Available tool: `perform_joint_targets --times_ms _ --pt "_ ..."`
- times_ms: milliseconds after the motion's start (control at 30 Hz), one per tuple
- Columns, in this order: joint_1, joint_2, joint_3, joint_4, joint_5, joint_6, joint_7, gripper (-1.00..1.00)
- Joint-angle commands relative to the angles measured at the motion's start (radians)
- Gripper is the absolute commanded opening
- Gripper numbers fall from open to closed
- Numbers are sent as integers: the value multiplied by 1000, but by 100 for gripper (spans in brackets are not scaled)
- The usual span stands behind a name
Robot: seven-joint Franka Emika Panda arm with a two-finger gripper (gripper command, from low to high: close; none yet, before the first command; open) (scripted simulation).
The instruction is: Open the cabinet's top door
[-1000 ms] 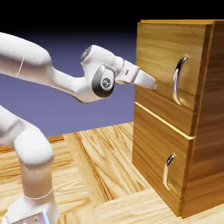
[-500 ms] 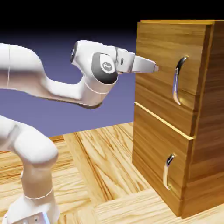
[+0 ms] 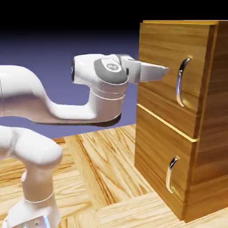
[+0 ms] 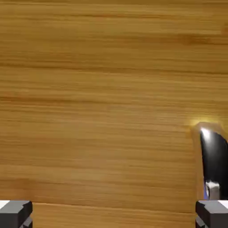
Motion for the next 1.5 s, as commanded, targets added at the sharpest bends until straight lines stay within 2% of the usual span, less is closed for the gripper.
perform_joint_targets --times_ms 0,267,500,533,1000,1267,1467 --pt "12 -10 -18 7 -44 2 29 0" --pt "103 -88 -163 66 -389 18 256 0" --pt "288 -62 -232 161 -424 -62 259 0" --pt "288 -62 -232 161 -424 -62 259 -100" --pt "-183 -156 116 -206 -235 -287 301 -100" --pt "-464 -287 387 -399 54 -373 233 -100" --pt "-579 -418 563 -504 314 -443 122 -100"
